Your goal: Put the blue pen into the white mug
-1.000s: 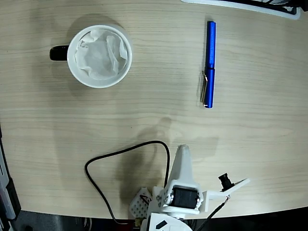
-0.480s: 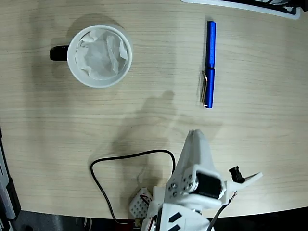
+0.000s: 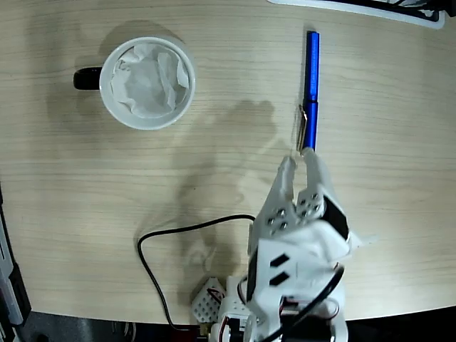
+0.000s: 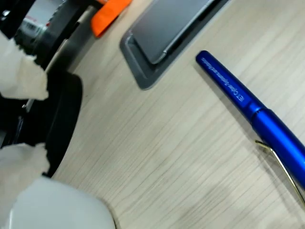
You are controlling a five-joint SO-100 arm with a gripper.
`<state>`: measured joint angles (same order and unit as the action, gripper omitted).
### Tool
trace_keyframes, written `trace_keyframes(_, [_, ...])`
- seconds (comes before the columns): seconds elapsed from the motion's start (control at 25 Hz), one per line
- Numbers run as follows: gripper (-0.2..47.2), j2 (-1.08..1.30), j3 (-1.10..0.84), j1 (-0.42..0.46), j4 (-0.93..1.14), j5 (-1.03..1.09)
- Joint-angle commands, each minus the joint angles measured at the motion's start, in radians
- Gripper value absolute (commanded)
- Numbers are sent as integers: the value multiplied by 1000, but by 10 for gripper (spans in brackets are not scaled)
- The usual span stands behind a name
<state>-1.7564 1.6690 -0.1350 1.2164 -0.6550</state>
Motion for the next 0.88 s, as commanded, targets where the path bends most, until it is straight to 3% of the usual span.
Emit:
trace_keyframes(0.0, [94, 69, -114, -8, 40, -83])
trace_keyframes(0.24, [144, 235, -241, 14, 124, -227])
trace_keyframes(0.84, [146, 509, -339, -40, 202, -347])
